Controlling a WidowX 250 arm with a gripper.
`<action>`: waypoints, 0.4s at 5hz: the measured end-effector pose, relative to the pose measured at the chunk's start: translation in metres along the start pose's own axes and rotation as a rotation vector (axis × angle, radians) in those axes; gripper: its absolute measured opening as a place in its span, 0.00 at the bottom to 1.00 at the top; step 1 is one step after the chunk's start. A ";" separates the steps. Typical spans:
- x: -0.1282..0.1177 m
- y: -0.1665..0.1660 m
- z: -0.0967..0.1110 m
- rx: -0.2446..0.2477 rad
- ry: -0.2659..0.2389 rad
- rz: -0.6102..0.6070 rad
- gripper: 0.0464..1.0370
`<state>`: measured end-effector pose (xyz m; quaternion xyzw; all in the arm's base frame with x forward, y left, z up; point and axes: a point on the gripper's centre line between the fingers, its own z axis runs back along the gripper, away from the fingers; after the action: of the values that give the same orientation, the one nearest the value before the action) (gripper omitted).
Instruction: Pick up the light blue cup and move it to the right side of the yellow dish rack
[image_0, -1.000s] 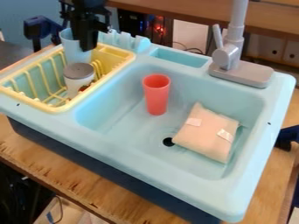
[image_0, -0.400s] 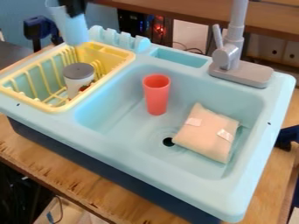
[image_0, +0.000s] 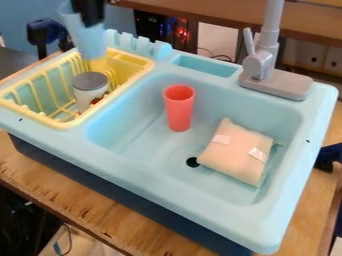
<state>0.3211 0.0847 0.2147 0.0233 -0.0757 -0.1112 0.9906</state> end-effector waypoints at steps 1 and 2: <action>0.008 -0.015 -0.005 0.002 0.017 -0.044 0.04; 0.015 -0.027 -0.019 -0.013 0.055 -0.093 0.04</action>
<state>0.3322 0.0559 0.1963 0.0233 -0.0464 -0.1568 0.9863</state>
